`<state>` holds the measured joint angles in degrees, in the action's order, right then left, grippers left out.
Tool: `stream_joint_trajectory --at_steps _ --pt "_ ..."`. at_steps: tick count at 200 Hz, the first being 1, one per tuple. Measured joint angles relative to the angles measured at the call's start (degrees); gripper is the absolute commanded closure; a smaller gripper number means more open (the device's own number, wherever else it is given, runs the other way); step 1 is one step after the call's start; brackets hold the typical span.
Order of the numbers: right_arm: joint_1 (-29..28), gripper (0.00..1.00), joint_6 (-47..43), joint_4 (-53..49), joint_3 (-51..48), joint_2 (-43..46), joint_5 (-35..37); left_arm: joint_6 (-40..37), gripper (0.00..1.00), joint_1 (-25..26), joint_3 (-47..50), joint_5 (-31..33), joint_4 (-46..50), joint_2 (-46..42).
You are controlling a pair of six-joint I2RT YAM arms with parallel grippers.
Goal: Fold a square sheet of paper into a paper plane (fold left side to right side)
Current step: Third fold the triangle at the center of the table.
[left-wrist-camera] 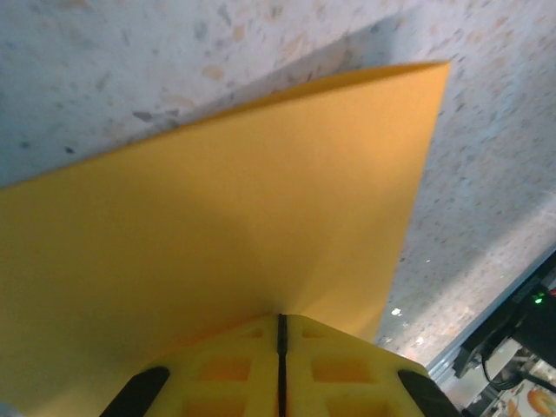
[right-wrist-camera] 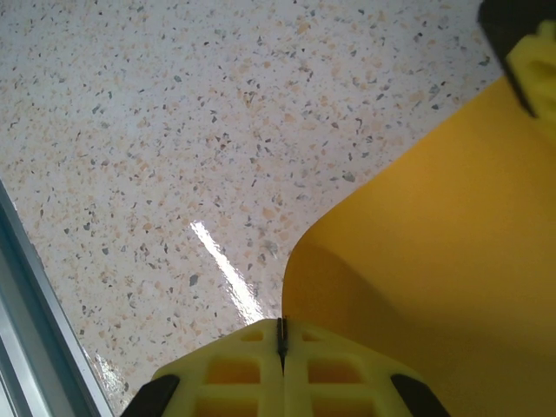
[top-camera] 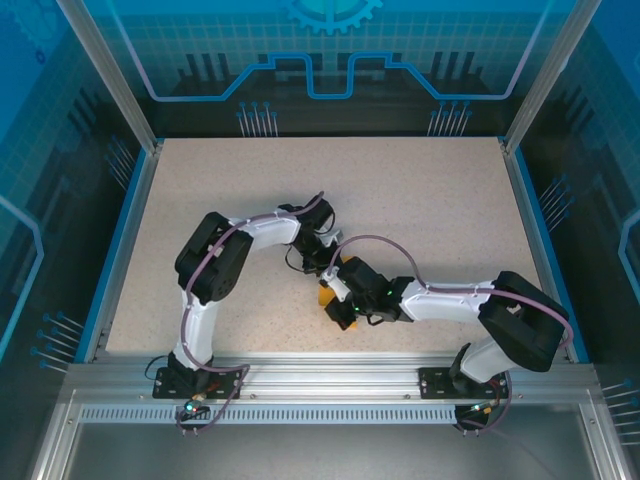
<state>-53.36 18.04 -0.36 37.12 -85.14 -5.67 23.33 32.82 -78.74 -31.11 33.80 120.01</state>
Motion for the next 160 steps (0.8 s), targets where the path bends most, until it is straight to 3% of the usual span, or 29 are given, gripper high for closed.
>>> stream_joint_trajectory --at_steps 160 --pt "6.2 1.00 0.0 -2.9 -0.1 0.0 2.3 -2.6 0.94 0.5 -1.8 1.3 2.3 0.8"
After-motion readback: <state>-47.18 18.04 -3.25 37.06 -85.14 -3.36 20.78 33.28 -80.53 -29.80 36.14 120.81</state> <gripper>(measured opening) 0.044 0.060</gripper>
